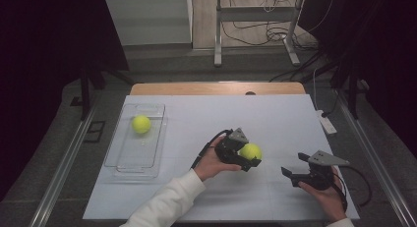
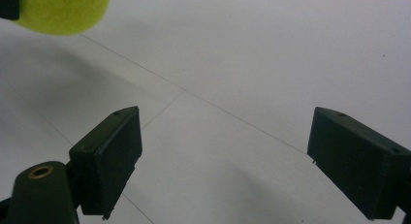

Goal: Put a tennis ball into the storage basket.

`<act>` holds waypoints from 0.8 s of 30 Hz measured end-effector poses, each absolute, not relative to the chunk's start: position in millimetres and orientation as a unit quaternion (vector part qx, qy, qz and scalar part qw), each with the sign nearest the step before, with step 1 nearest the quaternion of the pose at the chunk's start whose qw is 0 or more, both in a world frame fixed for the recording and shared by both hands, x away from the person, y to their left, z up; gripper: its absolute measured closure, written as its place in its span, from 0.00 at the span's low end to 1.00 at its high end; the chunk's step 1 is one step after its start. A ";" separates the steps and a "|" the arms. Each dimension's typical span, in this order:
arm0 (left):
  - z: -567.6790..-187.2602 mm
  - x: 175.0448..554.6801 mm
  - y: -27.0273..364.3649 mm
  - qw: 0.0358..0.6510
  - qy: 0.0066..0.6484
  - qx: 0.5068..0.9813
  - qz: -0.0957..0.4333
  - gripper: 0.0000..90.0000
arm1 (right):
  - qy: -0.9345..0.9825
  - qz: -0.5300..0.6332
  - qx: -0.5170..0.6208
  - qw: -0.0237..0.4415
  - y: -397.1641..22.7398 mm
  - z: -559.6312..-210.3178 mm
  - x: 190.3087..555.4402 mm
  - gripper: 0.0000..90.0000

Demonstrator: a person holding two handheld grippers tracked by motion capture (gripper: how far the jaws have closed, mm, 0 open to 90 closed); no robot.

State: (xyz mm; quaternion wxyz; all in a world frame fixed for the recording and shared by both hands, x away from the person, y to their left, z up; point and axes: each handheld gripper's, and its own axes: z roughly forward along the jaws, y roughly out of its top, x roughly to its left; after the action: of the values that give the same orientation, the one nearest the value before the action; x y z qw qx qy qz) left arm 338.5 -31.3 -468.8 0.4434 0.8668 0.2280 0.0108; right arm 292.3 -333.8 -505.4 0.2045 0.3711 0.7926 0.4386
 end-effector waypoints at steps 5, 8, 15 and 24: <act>-463.5 338.0 -25.8 0.450 0.231 0.862 0.018 0.30 | 0.793 0.438 0.371 0.205 -333.7 -505.6 292.3 0.14; -461.0 338.2 -22.8 0.453 0.233 0.860 0.022 0.30 | 0.793 0.438 0.370 0.205 -333.7 -505.5 292.3 0.14; -455.9 339.0 -15.1 0.459 0.239 0.855 0.028 0.30 | 0.793 0.438 0.371 0.204 -333.7 -505.5 292.2 0.14; -449.9 339.7 -7.7 0.468 0.242 0.849 0.035 0.30 | 0.794 0.436 0.371 0.205 -333.6 -505.4 292.2 0.14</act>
State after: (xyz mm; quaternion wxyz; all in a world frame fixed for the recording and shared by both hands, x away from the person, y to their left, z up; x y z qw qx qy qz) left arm 339.7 -7.7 -449.9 0.4683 0.8489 0.2424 0.0352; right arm 292.2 -333.6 -505.4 0.2054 0.3706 0.7939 0.4360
